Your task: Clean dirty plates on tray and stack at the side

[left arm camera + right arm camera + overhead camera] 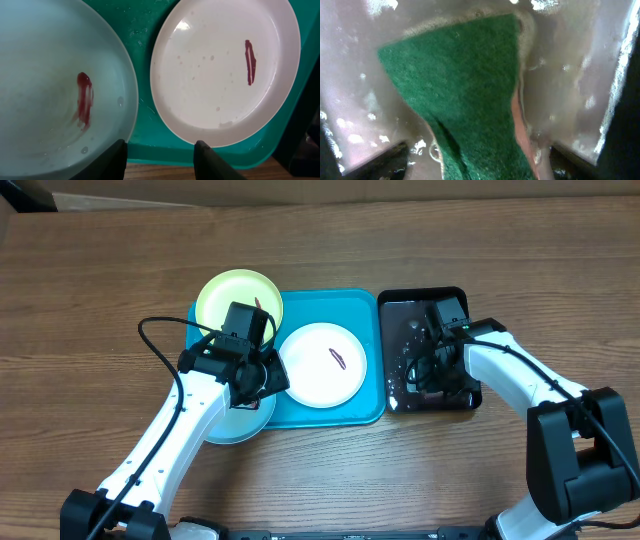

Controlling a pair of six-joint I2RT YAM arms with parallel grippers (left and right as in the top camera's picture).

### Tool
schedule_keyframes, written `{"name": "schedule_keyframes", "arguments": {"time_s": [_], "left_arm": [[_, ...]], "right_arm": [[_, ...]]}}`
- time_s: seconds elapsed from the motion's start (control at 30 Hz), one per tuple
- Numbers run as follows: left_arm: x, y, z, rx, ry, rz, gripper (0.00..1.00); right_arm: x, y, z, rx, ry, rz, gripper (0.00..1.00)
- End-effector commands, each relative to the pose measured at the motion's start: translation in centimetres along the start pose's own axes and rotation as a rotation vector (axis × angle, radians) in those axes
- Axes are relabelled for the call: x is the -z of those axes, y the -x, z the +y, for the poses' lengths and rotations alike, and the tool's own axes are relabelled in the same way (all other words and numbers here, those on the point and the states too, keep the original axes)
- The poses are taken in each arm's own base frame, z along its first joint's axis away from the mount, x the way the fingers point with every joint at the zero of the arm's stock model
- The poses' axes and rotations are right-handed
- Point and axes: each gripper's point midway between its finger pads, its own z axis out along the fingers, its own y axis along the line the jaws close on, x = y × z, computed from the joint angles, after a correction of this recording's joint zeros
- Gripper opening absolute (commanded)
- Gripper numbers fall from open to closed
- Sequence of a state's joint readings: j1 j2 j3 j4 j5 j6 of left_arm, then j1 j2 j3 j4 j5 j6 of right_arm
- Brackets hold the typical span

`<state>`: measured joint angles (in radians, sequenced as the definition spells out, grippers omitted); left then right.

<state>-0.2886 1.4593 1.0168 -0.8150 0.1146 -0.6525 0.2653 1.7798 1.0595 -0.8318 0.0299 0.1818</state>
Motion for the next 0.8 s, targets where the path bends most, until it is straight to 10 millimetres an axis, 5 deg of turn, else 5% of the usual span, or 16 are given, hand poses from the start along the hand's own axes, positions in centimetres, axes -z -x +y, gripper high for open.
{"name": "schedule_keyframes", "arguments": {"time_s": [0.0, 0.07, 0.1, 0.13, 0.17, 0.33, 0.37, 0.4, 0.5, 0.53, 0.57, 0.6, 0.77], "left_arm": [[-0.3, -0.3, 0.1, -0.002, 0.013, 0.005, 0.45], [-0.3, -0.3, 0.1, -0.002, 0.013, 0.005, 0.45], [-0.3, -0.3, 0.1, -0.002, 0.013, 0.005, 0.45], [-0.3, -0.3, 0.1, -0.002, 0.013, 0.005, 0.45], [-0.3, -0.3, 0.1, -0.002, 0.013, 0.005, 0.45], [-0.3, -0.4, 0.1, -0.002, 0.013, 0.005, 0.45], [-0.3, -0.4, 0.2, -0.002, 0.013, 0.006, 0.45], [-0.3, -0.4, 0.2, -0.002, 0.015, 0.008, 0.45], [-0.3, -0.4, 0.2, -0.002, 0.015, 0.009, 0.45], [-0.3, -0.4, 0.2, -0.002, 0.015, 0.008, 0.45], [-0.3, -0.4, 0.2, -0.002, 0.015, 0.007, 0.45], [-0.3, -0.4, 0.2, -0.001, 0.015, 0.007, 0.46], [-0.3, -0.3, 0.1, -0.002, 0.013, 0.005, 0.47]], "right_arm": [[0.2, -0.6, 0.2, 0.005, 0.005, 0.008, 0.04], [0.2, -0.9, 0.7, 0.005, 0.036, 0.025, 0.04], [0.3, -0.9, 0.9, 0.005, 0.046, 0.028, 0.18], [0.4, -0.9, 1.0, 0.004, 0.053, 0.031, 0.57], [0.6, -0.9, 1.0, 0.004, 0.053, 0.033, 0.79], [1.0, -0.9, 1.0, 0.004, 0.05, 0.044, 0.79], [1.0, -1.2, 1.0, 0.005, 0.051, 0.054, 0.53], [1.0, -1.4, 1.0, 0.006, 0.049, 0.062, 0.06], [1.0, -1.7, 1.1, 0.007, 0.053, 0.075, 0.04], [1.1, -1.6, 1.1, 0.006, 0.055, 0.071, 0.21], [1.2, -1.4, 1.3, 0.006, 0.064, 0.067, 0.56], [1.4, -1.0, 1.5, 0.006, 0.07, 0.059, 0.79], [3.1, 0.7, 1.9, 0.008, 0.081, 0.023, 0.85]]}}
